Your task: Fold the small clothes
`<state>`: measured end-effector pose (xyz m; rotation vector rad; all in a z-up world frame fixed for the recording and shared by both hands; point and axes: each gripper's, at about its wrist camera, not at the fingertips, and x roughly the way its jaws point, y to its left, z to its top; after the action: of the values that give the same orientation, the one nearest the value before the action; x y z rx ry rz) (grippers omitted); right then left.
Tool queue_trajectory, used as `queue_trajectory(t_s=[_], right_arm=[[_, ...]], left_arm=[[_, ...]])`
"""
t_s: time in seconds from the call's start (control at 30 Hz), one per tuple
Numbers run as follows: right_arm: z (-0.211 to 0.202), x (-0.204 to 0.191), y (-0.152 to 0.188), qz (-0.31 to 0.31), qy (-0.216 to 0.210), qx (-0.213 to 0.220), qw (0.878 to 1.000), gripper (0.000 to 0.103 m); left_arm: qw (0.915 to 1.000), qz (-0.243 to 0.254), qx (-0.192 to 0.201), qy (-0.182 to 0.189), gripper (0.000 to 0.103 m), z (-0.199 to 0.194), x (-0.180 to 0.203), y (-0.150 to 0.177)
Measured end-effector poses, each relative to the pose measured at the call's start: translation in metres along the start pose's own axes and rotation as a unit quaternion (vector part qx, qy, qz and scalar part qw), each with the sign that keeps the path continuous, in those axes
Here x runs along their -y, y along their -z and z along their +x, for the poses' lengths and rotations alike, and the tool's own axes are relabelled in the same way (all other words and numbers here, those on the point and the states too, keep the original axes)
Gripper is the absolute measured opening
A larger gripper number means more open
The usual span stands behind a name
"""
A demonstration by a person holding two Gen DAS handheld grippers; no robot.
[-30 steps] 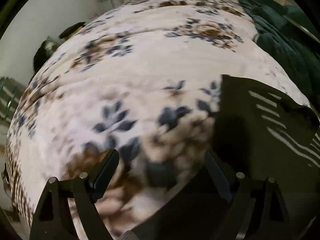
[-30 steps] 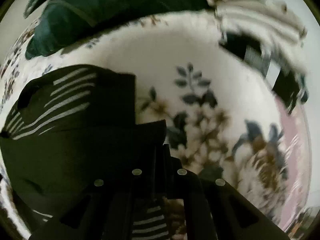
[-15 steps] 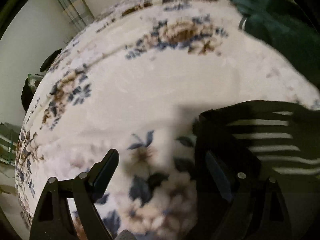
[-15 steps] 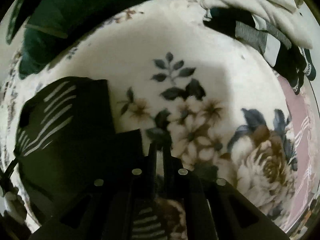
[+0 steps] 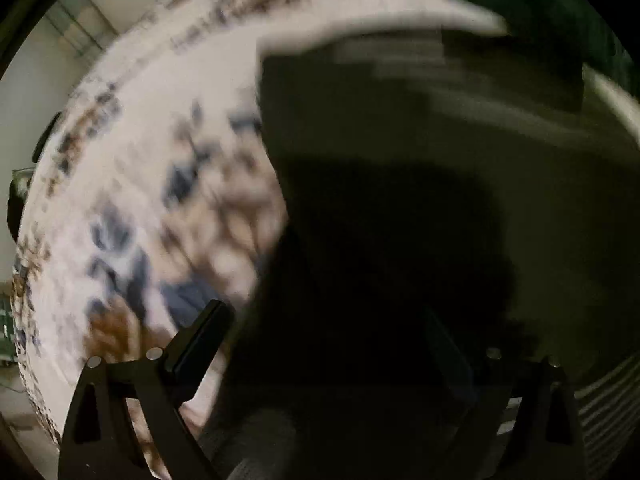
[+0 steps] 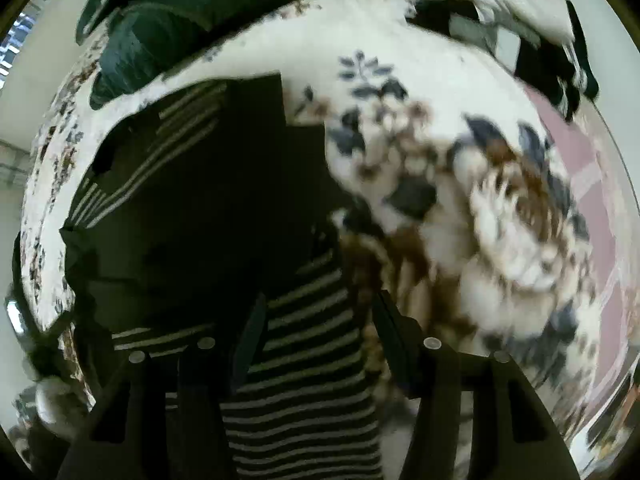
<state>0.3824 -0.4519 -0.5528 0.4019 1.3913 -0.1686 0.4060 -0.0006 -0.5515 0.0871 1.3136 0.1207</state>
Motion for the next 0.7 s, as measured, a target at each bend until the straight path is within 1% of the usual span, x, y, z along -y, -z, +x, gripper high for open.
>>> queue_trajectory(t_s=[0.03,0.13,0.2,0.27,0.3,0.33,0.37,0.4,0.47,0.53,0.57,0.6,0.7], right_arm=[[0.004,-0.002,0.004,0.008,0.001,-0.004,1.000,0.058],[0.005,-0.008,0.013,0.018,-0.002,-0.004,1.000,0.058],[0.002,-0.013,0.019,0.016,-0.005,-0.003,1.000,0.058],[-0.005,-0.018,0.025,0.013,-0.012,-0.005,1.000,0.059],[-0.009,-0.018,0.027,0.011,-0.017,-0.007,1.000,0.067],[-0.013,-0.018,0.029,0.007,-0.023,-0.007,1.000,0.078],[-0.017,-0.017,0.029,0.002,-0.030,-0.007,1.000,0.083],[-0.021,-0.014,0.030,-0.006,-0.037,-0.007,0.999,0.090],[-0.026,-0.007,0.029,-0.017,-0.043,-0.009,0.999,0.092],[-0.031,0.008,0.025,-0.028,-0.049,-0.010,0.998,0.092],[-0.032,0.015,0.022,-0.032,-0.050,-0.011,0.998,0.092],[-0.033,0.026,0.018,-0.038,-0.054,-0.016,0.998,0.092],[-0.033,0.053,0.005,-0.057,-0.056,-0.038,0.996,0.092]], left_arm=[[0.9998,-0.011,0.007,0.012,0.099,-0.004,-0.006,0.004],[0.9995,-0.026,0.016,0.011,0.098,-0.028,-0.015,0.012],[0.9984,-0.033,0.044,0.014,0.098,-0.060,-0.016,0.022],[0.9973,-0.036,0.062,0.017,0.098,-0.087,-0.009,0.035],[0.9968,-0.039,0.067,0.020,0.099,-0.099,-0.004,0.041],[0.9962,-0.041,0.074,0.023,0.099,-0.113,0.005,0.051],[0.9958,-0.042,0.077,0.027,0.099,-0.125,0.015,0.061],[0.9956,-0.042,0.077,0.033,0.099,-0.136,0.025,0.070],[0.9955,-0.044,0.074,0.038,0.099,-0.151,0.042,0.086],[0.9960,-0.046,0.059,0.049,0.099,-0.164,0.071,0.107],[0.9963,-0.048,0.046,0.055,0.099,-0.171,0.093,0.123],[0.9965,-0.048,0.036,0.059,0.099,-0.175,0.107,0.131],[0.9961,-0.039,-0.011,0.079,0.099,-0.184,0.174,0.173]])
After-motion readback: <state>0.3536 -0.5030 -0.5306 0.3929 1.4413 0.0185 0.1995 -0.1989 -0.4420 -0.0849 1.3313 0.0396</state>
